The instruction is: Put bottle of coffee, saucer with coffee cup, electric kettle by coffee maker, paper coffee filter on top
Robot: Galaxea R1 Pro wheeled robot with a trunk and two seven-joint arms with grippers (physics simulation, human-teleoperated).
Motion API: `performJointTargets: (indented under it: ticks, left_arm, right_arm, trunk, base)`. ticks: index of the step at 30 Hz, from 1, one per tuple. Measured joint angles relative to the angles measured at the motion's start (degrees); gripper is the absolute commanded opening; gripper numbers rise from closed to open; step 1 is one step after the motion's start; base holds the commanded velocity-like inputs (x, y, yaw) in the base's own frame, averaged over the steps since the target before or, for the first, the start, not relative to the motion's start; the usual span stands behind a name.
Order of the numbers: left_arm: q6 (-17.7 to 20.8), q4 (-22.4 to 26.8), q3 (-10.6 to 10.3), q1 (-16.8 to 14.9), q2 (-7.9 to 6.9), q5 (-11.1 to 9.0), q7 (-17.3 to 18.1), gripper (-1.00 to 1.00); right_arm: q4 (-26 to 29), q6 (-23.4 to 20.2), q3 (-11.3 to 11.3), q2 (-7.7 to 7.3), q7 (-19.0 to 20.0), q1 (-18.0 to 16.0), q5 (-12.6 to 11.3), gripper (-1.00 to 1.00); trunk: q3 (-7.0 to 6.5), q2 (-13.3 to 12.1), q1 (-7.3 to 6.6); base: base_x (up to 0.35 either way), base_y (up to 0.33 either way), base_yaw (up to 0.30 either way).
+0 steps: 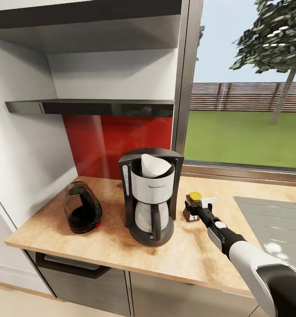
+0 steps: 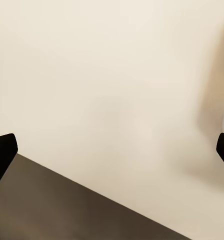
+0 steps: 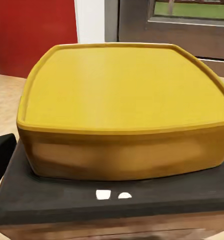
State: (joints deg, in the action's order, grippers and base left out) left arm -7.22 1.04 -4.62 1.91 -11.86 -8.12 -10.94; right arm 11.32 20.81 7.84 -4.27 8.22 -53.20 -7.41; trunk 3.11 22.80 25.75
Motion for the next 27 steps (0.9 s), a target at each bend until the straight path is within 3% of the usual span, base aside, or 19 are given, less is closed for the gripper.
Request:
performJointTargets:
  ticks: [18,27]
  left_arm:
    - [0.0,0.01,-0.07,0.0,0.0,0.0,0.0,1.0]
    - [0.0,0.08,-0.07,0.0,0.1,0.0,-0.02,1.0]
  right_arm:
    - [0.0,0.0,-0.03,0.0,-0.01,0.0,0.01,1.0]
    - [0.0,0.0,-0.01,0.0,0.0,0.0,0.0,1.0]
  trunk:
    - [0.0,0.01,0.01]
    - [0.0,-0.01,0.03]
  base:
    - [-0.006,0.0,0.0]
    - [-0.257,0.0,0.0]
